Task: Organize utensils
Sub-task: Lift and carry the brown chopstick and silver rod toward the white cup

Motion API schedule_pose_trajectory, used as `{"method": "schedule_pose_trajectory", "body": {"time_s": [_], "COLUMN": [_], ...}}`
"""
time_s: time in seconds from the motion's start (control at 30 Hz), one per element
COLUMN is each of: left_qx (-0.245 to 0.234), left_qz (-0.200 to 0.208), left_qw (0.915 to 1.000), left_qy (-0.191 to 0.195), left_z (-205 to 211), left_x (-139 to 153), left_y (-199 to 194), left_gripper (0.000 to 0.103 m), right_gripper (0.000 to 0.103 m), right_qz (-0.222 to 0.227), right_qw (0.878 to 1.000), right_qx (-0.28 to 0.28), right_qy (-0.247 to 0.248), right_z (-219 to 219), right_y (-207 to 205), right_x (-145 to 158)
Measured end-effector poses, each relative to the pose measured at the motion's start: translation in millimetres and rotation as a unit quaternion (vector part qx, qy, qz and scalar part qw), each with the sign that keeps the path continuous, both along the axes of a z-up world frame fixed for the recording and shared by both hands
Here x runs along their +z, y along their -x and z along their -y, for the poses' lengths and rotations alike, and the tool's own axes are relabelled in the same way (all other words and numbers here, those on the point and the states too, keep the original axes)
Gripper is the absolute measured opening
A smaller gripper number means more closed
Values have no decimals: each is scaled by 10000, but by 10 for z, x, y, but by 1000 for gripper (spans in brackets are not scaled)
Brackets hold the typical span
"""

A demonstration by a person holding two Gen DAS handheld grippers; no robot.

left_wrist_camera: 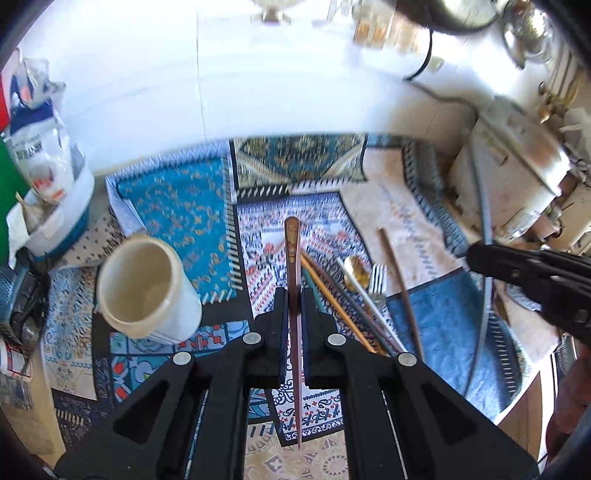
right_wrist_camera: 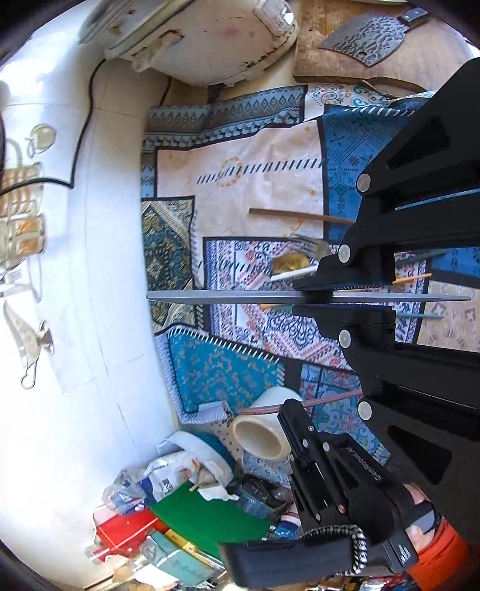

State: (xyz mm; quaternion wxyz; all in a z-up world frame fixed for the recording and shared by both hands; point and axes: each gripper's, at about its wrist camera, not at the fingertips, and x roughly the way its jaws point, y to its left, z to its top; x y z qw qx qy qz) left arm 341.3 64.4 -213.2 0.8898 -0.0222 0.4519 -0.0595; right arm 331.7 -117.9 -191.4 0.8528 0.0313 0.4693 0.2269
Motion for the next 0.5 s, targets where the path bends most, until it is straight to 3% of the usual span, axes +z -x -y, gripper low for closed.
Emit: {"method": "schedule_pose_trajectory", "body": {"time_s": [0.5], "left_qx": [151], "left_qz": [990], "left_qw": [9945], "left_qy": [307], "left_z": [-509], "left_x": [776], "left_y": [315], "left_gripper": [4], "right_gripper": [6], "right_qz": [654], "right_qw": [9974], "right_qx": [180], "right_qy": [-228], "right_z": [-509], "right_y": [72], "right_x": [469]}}
